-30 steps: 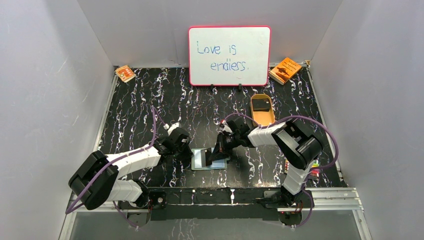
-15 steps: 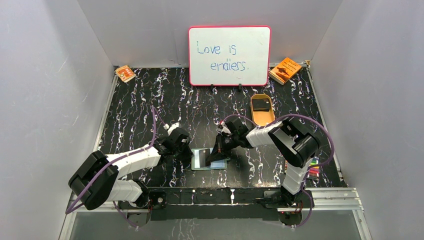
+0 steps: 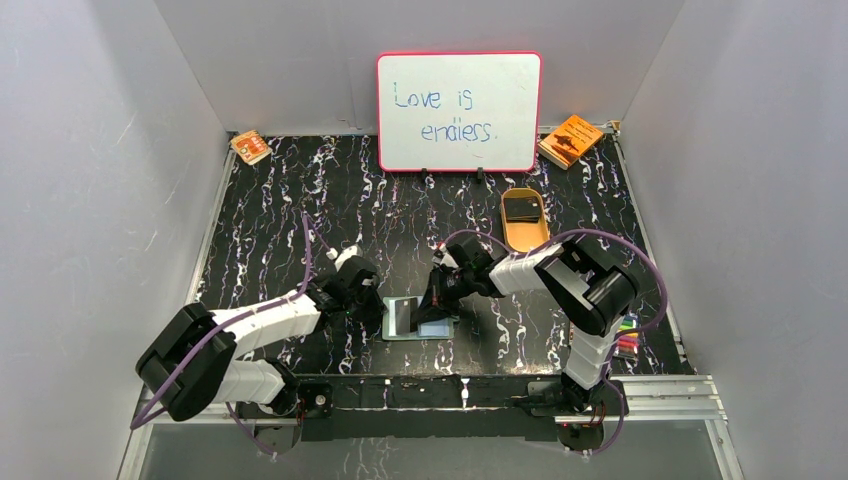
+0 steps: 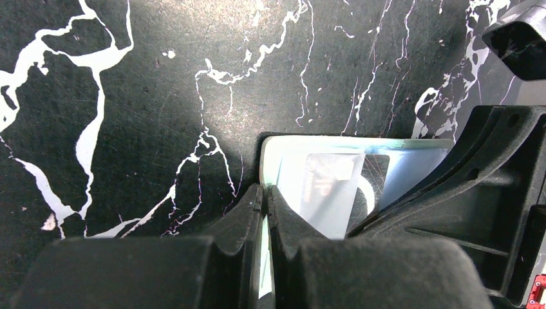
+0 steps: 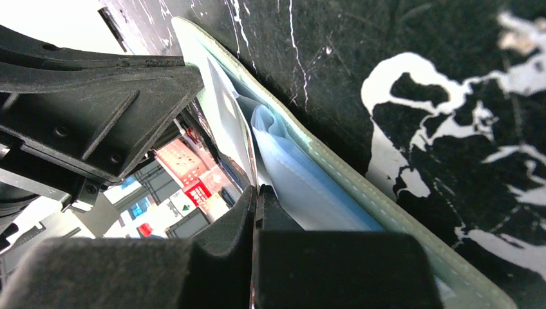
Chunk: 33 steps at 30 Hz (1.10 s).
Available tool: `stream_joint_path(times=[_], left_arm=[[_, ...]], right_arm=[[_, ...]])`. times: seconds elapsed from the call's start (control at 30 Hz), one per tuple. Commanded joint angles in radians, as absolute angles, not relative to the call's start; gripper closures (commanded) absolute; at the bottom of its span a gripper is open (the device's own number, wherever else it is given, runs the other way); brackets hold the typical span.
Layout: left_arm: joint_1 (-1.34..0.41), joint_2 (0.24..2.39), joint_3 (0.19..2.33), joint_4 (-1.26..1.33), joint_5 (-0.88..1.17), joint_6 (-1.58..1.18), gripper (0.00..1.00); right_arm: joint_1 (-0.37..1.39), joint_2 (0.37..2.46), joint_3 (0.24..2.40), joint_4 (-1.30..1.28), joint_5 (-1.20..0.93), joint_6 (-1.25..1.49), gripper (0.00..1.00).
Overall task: Put the credit cards into the card holder
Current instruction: Insert the credit card into the card holder.
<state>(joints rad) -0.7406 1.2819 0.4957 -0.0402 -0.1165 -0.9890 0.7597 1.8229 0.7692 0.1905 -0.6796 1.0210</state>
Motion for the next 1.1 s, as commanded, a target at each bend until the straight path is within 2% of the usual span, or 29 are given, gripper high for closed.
stream_joint_path(times=[0.0,0.5,0.53,0.7,1.07], left_arm=[[-0.742,1.305,0.446,-0.121,-0.111,-0.984,0.98],[-0.742,1.309,0.444,-0.114,-0.105,-0.983,0.99],[-0.741,1.308,0.445,-0.114,-0.106,-0.983,0.99],[-0.741,1.31,0.446,-0.116,-0.106,-0.983,0.99],[-0.741,1.311,0.446,-0.115,-0.106,-0.982,0.99]], right_arm=[[0.768,1.795,0.749,0.227,-0.588,1.069,1.0],[0.774,1.814,0.774,0.246,-0.617,1.052,1.0],[0.775,1.809,0.781,0.238,-0.623,1.037,0.91],[0.774,1.797,0.788,0.218,-0.619,1.021,0.74],[0.774,1.766,0.823,0.145,-0.585,0.982,0.58]])
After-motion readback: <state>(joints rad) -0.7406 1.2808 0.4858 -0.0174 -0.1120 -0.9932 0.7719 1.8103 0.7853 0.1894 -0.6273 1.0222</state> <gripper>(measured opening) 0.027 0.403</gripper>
